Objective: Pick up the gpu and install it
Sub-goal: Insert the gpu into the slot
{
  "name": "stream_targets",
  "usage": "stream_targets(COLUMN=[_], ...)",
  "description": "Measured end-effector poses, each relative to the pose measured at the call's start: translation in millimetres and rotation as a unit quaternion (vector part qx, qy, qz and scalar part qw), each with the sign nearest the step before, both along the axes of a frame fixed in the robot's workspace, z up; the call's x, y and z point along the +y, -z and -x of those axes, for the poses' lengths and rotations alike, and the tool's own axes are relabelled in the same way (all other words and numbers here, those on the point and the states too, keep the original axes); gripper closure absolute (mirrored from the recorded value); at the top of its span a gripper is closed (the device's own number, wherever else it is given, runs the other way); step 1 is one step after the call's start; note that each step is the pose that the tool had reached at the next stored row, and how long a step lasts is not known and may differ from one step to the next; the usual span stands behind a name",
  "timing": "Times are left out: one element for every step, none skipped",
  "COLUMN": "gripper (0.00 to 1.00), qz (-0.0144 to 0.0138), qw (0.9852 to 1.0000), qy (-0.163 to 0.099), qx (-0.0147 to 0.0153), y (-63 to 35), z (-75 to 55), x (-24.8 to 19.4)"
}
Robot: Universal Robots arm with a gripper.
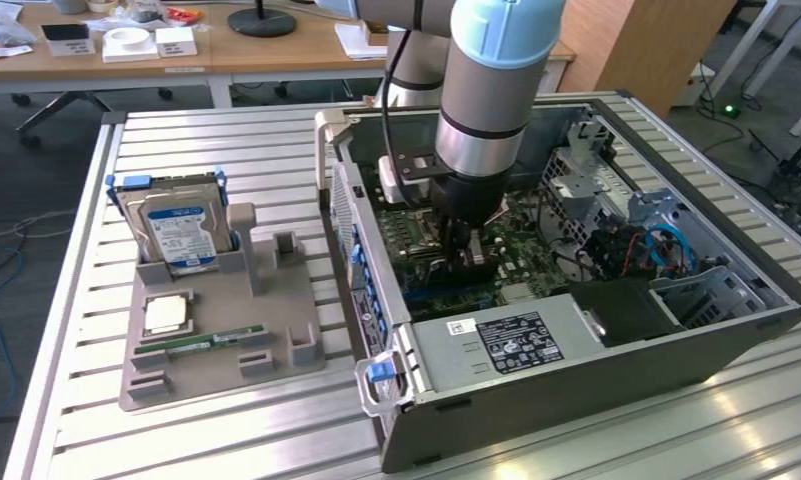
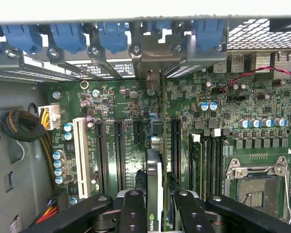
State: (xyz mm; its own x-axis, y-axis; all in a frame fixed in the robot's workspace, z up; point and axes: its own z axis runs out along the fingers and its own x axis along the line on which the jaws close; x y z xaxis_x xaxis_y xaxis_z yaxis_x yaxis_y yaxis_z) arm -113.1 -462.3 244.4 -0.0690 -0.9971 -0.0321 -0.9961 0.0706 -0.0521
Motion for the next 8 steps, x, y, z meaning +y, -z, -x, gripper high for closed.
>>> stream_targets(gripper=[0.74,0.74,0.74,0.74,0.74,0.74,0.74,0.74], qz=[0.0,0.0,0.0,-0.0001,0.0,0.0,0.0,0.0], qw=[1.0,1.0,1.0,1.0,1.0,1.0,1.0,1.0], qy=[0.0,0.0,0.0,0.0,0.0,0.0,0.0,0.0], qx=[0.0,0.0,0.0,-0.0001,-0.0001,0.0,0.0,0.0], y=[0.0,0.0,0.0,0.1,0.1,0.1,0.1,0.1], z=[0.0,0.0,0.0,0.1,0.2,0.2,0.2,0.2], x=[0.0,0.0,0.0,0.0,0.0,0.0,0.0,0.0])
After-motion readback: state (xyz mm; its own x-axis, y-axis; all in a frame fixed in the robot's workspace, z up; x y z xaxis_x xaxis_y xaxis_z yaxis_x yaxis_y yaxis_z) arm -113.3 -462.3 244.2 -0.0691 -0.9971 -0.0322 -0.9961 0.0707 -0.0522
